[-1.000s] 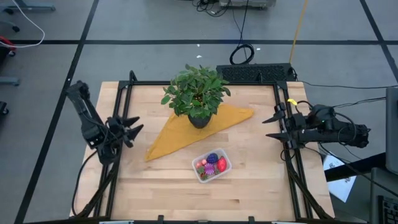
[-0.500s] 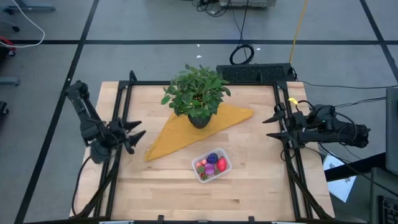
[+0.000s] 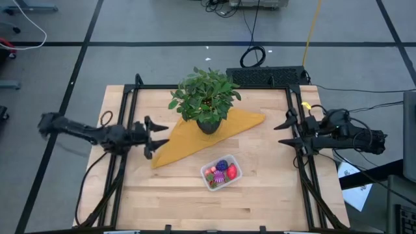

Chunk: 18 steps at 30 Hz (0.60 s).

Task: Pick and placing Produce into tupperware
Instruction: Return to Home Position

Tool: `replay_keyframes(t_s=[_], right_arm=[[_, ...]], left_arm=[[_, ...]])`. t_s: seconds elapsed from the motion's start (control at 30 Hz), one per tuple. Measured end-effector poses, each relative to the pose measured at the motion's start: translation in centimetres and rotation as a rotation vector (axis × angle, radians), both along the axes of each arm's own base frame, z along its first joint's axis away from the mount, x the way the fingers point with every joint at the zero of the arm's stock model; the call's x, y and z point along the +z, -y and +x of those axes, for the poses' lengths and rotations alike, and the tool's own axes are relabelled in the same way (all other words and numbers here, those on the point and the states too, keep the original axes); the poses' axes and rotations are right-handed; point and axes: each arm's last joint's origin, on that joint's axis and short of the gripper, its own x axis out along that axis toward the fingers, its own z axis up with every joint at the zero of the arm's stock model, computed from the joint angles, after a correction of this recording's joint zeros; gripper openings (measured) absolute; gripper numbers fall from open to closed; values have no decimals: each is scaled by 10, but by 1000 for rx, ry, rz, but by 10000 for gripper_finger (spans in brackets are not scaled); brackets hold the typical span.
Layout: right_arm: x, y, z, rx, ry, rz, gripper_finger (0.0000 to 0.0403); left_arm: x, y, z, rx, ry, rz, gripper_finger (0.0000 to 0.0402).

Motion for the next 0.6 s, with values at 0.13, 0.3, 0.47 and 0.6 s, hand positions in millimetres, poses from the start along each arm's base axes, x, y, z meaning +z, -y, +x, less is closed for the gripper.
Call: replay_keyframes(t_s=[0.13, 0.3, 0.47, 0.6], right_arm=[[-4, 0, 0, 15, -47, 6, 226], [-10, -1, 0, 18, -39, -38, 226], [-28, 3, 6, -81, -76, -42, 226], [-31, 6, 4, -126, -18, -59, 226]], left_arm=[[9, -18, 2, -49, 42, 21, 278], [-8, -25, 2, -53, -112, -44, 278], [-5, -19, 1, 5, -100, 25, 278], [0, -11, -4, 45, -60, 65, 278]])
